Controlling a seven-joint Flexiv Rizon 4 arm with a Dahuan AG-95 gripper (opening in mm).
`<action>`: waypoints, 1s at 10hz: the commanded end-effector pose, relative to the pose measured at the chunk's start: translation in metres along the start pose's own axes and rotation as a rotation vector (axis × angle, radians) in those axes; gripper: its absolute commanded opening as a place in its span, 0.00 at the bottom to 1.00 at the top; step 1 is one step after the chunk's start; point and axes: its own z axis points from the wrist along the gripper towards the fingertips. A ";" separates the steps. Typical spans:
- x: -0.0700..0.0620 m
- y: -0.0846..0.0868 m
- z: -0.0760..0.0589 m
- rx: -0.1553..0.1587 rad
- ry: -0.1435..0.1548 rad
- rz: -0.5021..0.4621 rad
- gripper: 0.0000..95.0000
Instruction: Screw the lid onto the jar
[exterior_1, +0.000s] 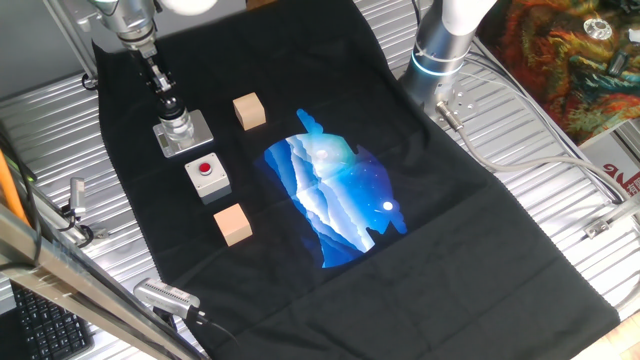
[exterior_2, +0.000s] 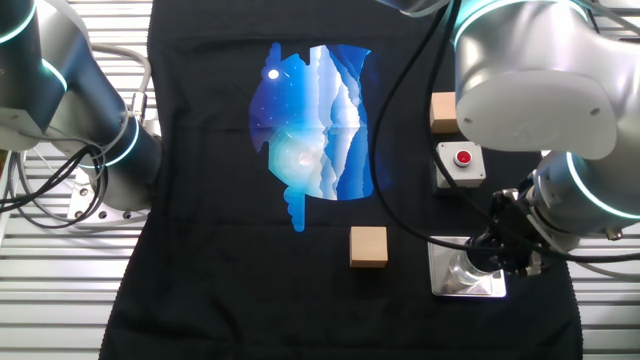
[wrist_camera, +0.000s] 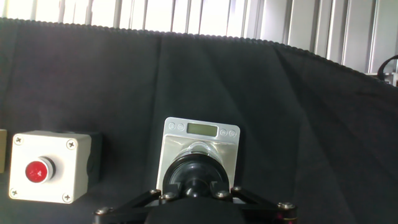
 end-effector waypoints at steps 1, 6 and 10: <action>0.000 0.000 -0.001 0.001 0.001 -0.001 0.00; 0.001 -0.001 0.002 0.002 -0.011 -0.013 0.00; 0.001 -0.002 0.004 -0.001 -0.015 -0.013 0.00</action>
